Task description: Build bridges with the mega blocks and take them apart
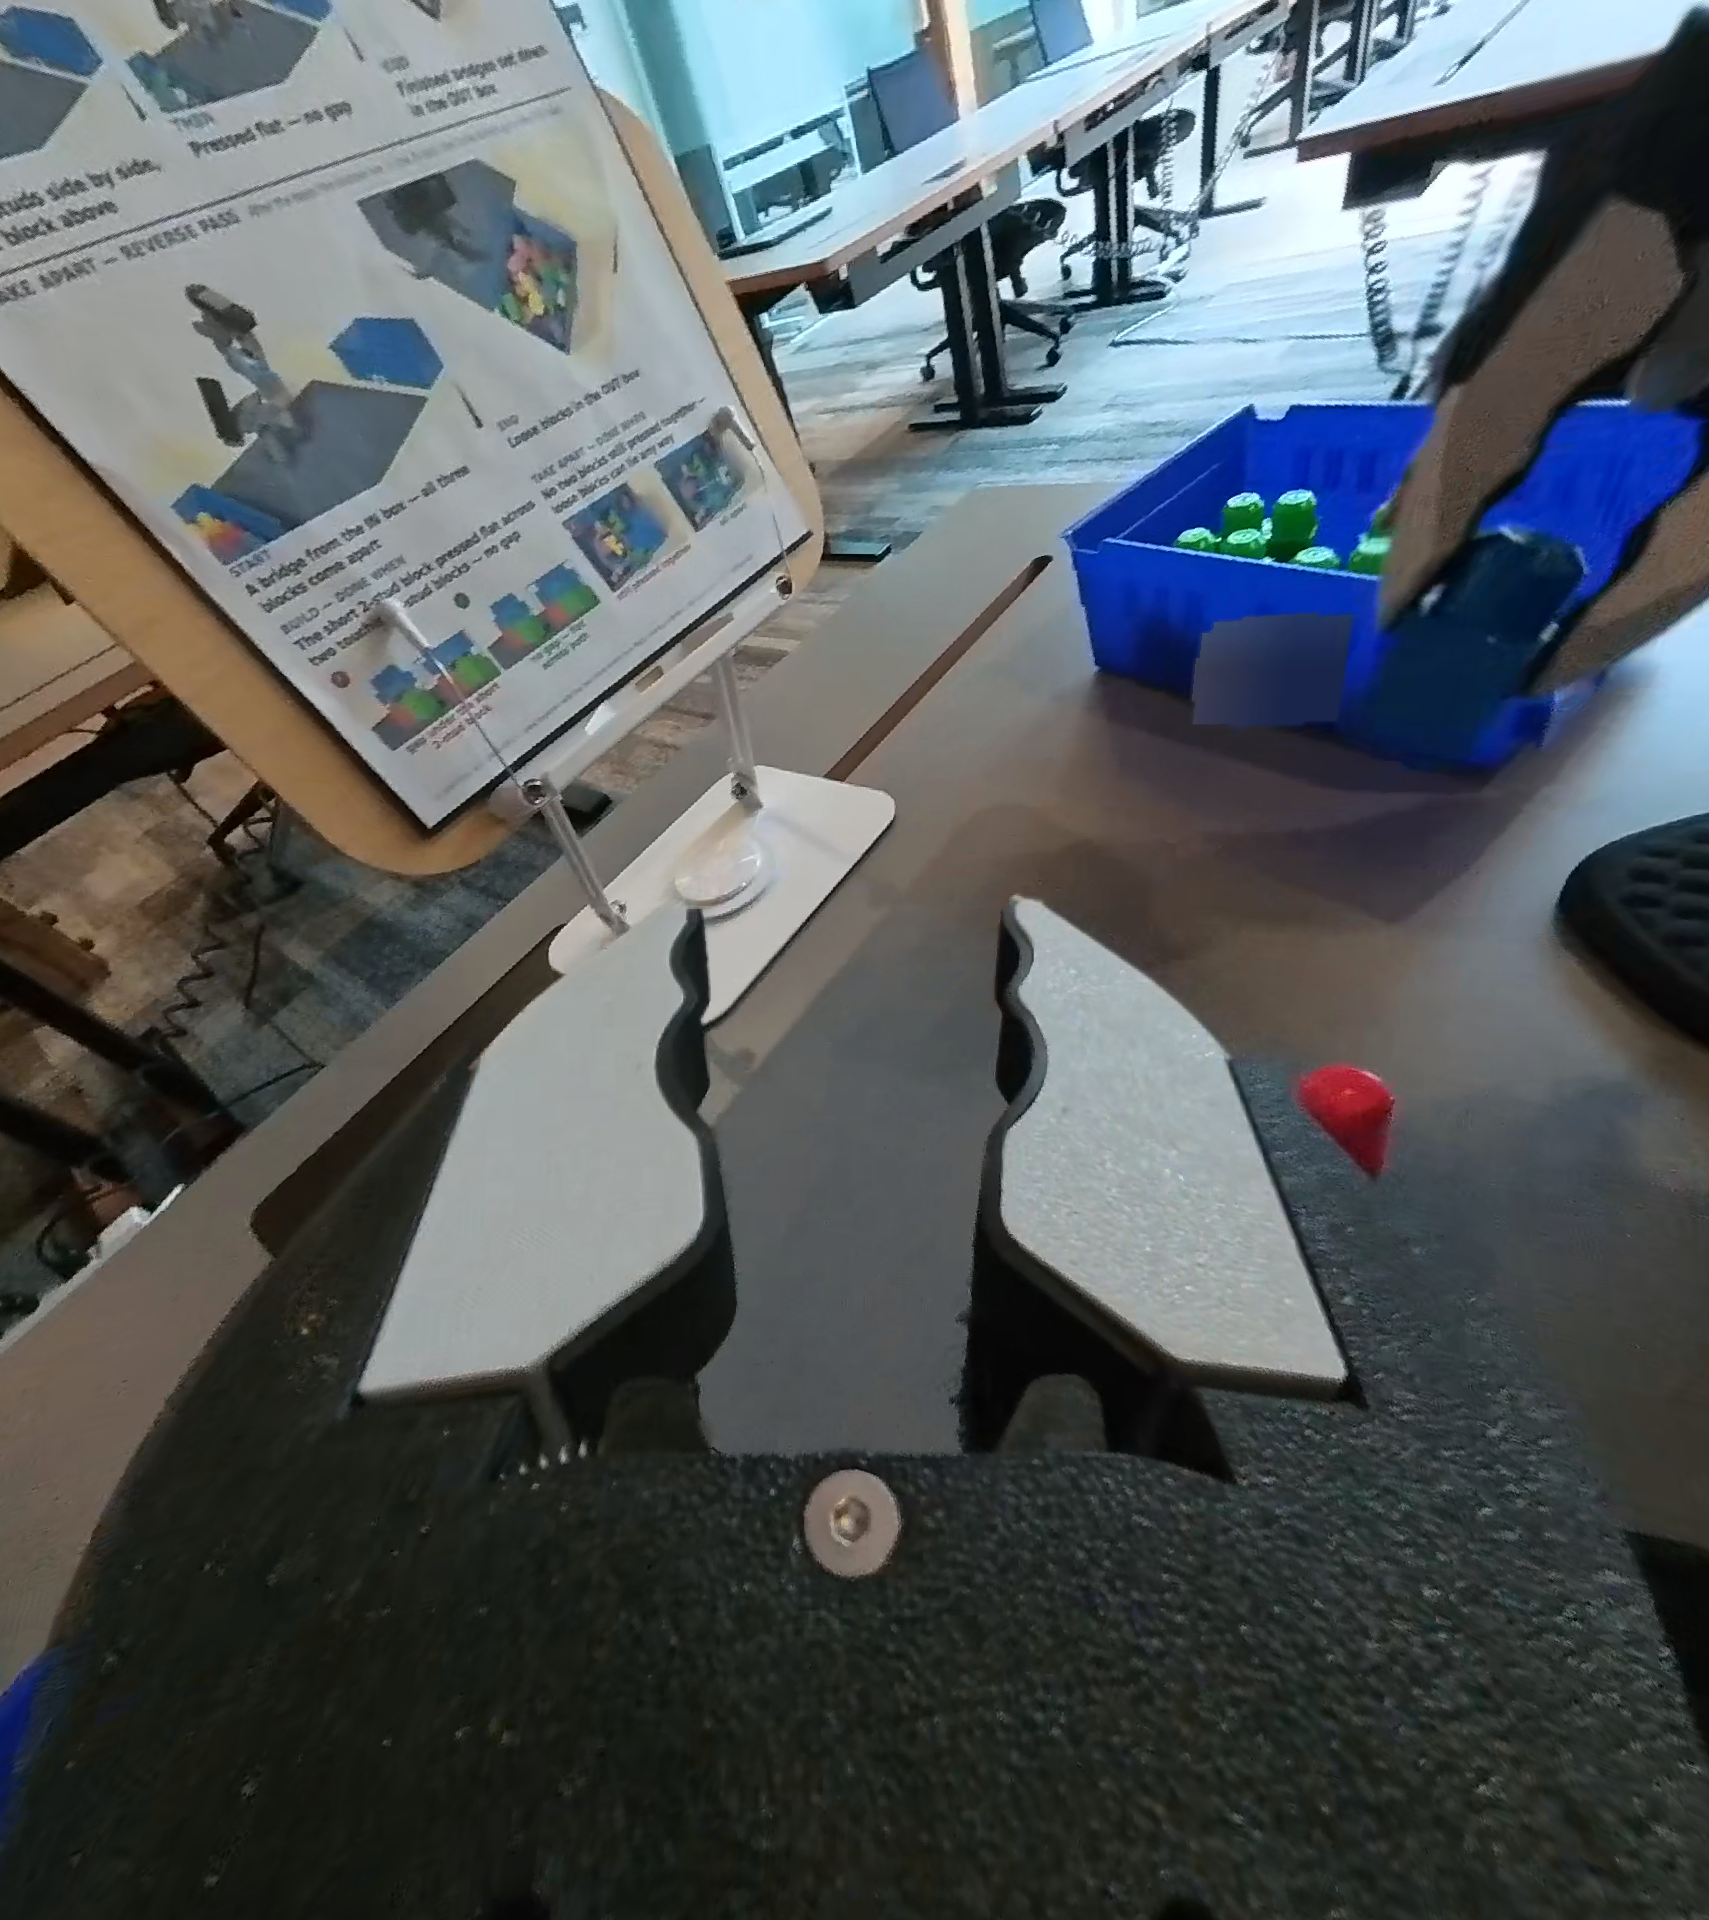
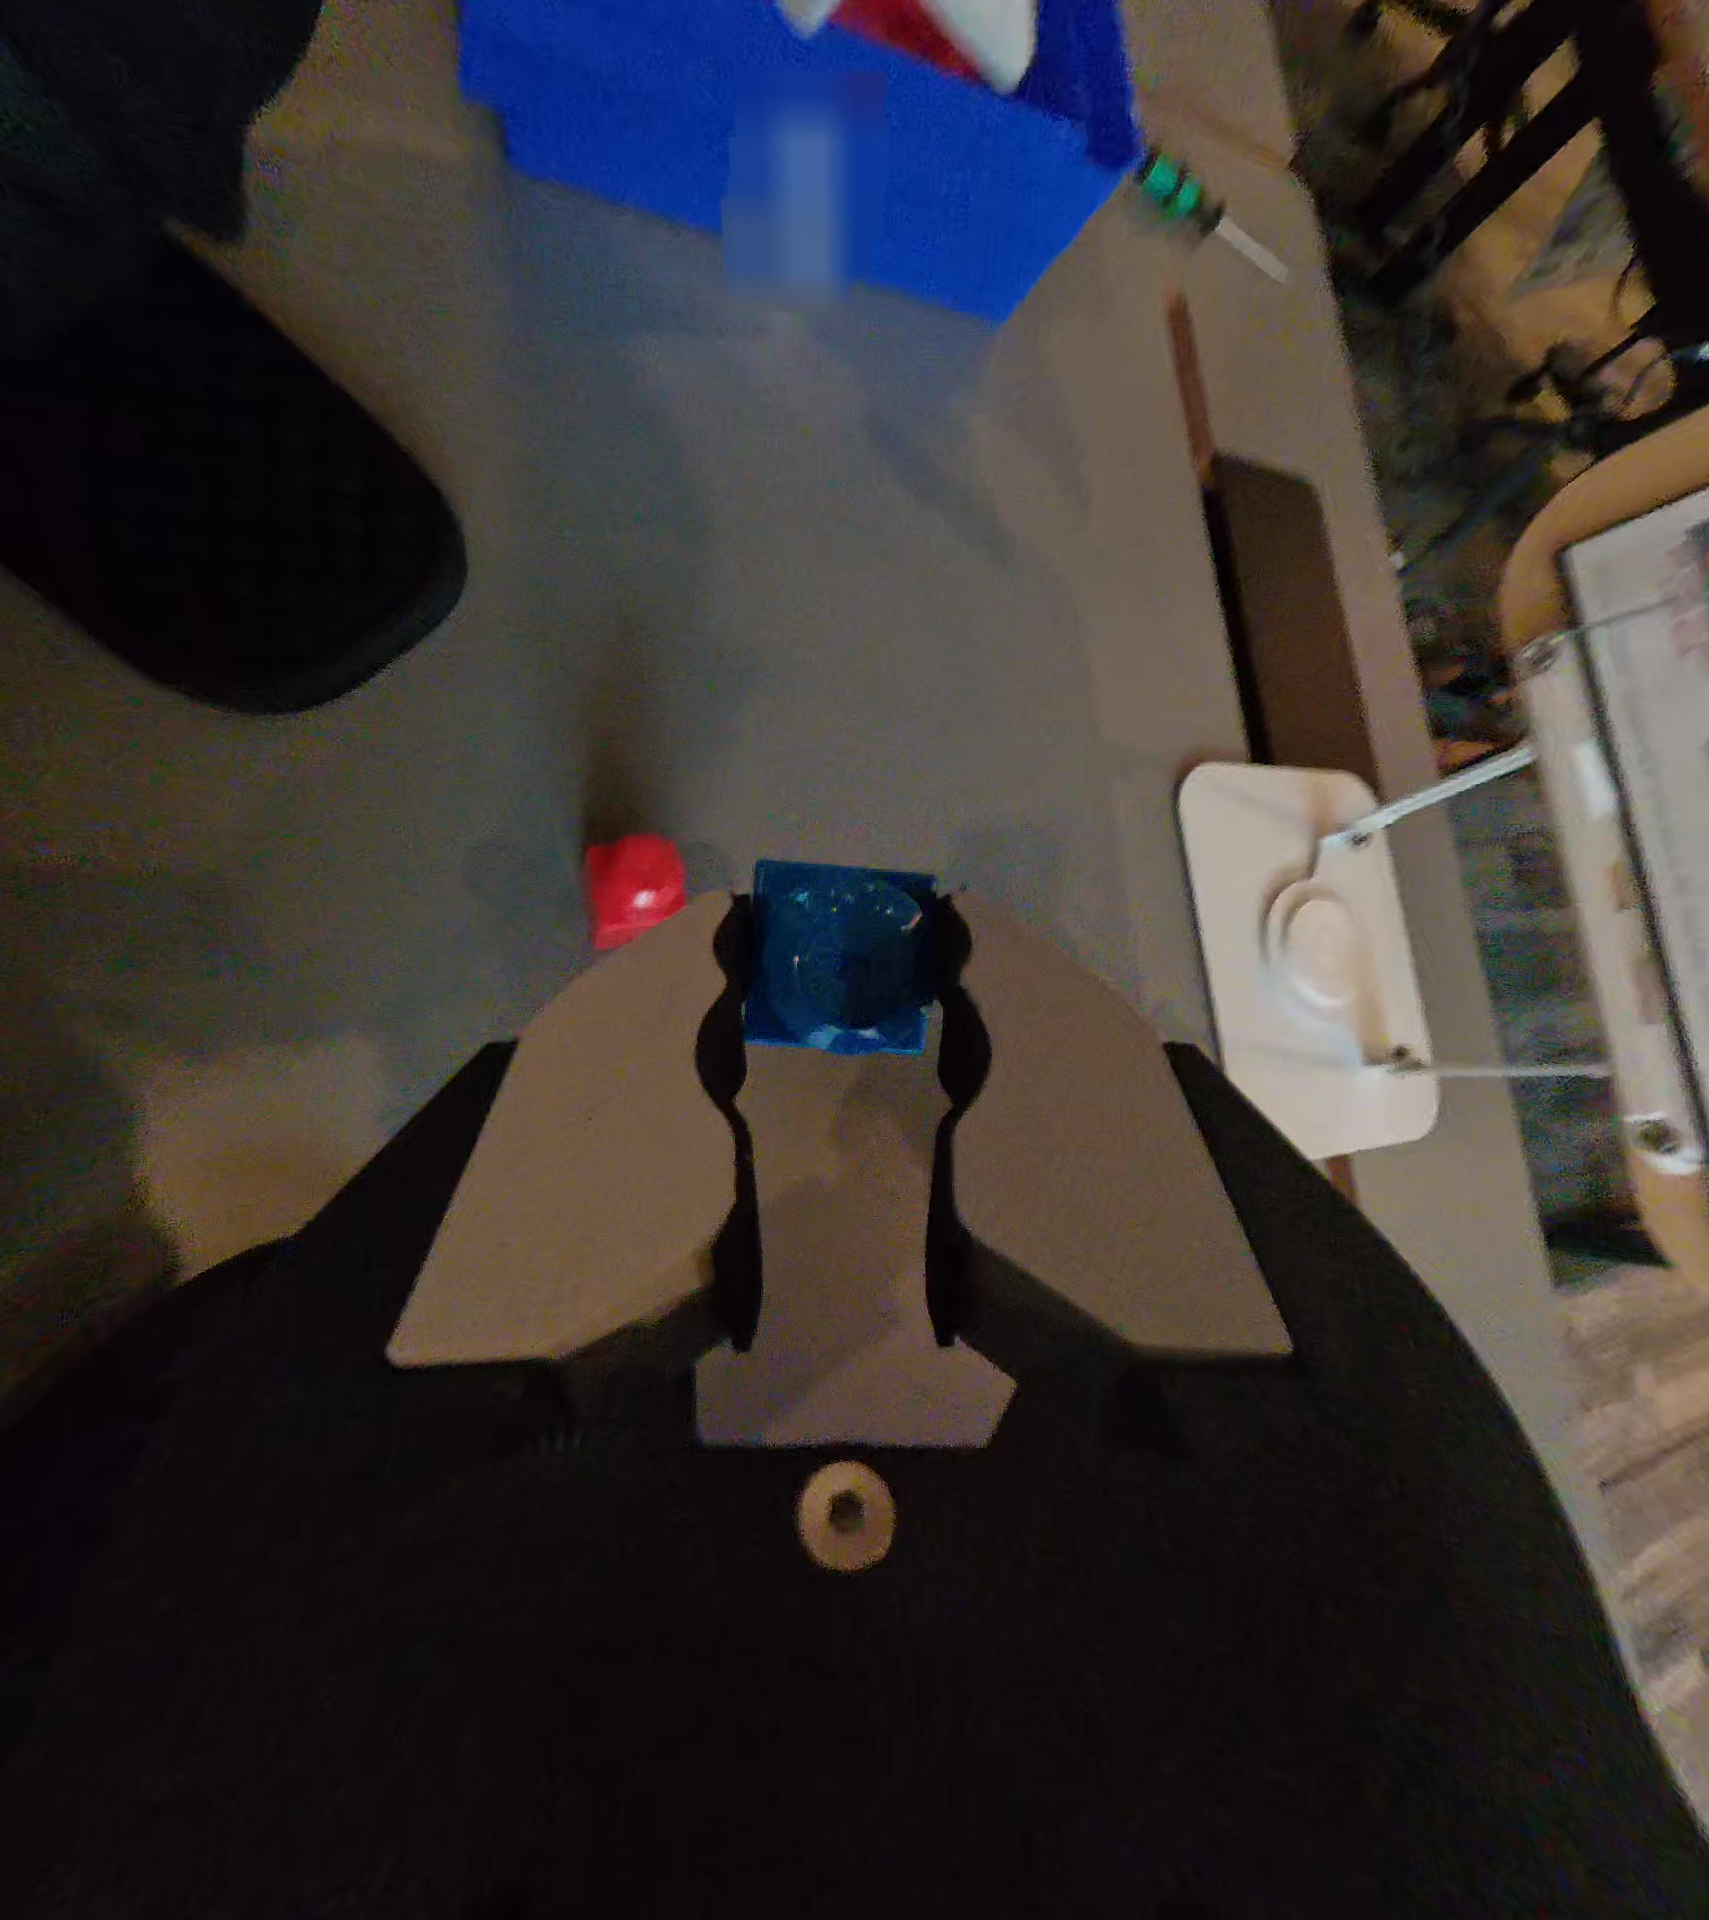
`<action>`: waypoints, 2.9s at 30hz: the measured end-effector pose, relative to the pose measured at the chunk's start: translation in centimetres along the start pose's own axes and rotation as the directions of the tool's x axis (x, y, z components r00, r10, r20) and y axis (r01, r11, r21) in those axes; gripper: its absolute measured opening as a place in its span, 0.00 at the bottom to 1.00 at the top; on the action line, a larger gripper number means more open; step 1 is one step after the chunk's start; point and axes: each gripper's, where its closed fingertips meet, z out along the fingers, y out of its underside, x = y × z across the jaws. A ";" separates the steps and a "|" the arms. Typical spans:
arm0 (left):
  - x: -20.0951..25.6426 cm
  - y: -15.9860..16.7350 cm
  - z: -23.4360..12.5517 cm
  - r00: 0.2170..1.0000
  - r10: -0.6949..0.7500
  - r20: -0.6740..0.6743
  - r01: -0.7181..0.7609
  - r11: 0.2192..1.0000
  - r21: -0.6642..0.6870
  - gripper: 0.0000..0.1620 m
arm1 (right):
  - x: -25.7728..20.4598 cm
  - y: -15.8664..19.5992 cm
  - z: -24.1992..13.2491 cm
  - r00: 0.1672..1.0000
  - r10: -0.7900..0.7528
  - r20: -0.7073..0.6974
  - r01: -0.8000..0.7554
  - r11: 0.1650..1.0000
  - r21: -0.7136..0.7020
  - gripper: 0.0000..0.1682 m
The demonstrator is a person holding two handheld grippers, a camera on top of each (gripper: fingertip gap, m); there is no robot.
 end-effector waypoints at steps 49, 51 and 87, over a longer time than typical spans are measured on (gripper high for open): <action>-1.2 0.7 -0.4 0.995 0.065 0.075 -0.060 0.996 -0.063 0.30 | -7.8 8.9 12.4 0.911 0.028 0.410 0.061 0.978 -0.201 0.20; -1.3 0.8 -0.4 0.995 0.066 0.078 -0.061 0.996 -0.067 0.30 | -7.8 8.8 12.4 0.911 0.029 0.412 0.057 0.979 -0.195 0.20; -1.3 0.9 -0.2 0.994 0.078 0.073 -0.073 0.995 -0.070 0.30 | -7.8 8.3 12.9 0.920 0.081 0.384 -0.005 0.981 -0.195 0.20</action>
